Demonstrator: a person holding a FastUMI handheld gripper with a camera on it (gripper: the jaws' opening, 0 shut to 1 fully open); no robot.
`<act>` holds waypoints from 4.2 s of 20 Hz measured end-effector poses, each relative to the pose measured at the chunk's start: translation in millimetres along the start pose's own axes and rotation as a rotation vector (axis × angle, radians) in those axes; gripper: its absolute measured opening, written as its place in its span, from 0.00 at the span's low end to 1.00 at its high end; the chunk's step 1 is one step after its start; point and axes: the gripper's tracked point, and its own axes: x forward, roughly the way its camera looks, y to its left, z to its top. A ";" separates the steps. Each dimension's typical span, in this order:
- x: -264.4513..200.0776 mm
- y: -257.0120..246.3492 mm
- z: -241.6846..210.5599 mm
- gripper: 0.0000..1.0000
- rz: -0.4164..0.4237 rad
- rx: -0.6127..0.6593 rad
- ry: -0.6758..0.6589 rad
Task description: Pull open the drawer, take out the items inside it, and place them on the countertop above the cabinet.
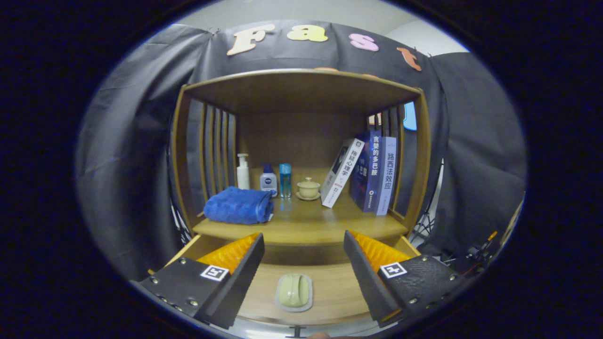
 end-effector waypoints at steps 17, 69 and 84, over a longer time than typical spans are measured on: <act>61.0 9.6 -157.3 0.96 0.041 0.002 0.516; 78.4 -2.5 100.2 0.13 0.041 0.086 -0.085; 218.3 -1.4 -17.4 0.16 0.056 0.104 0.206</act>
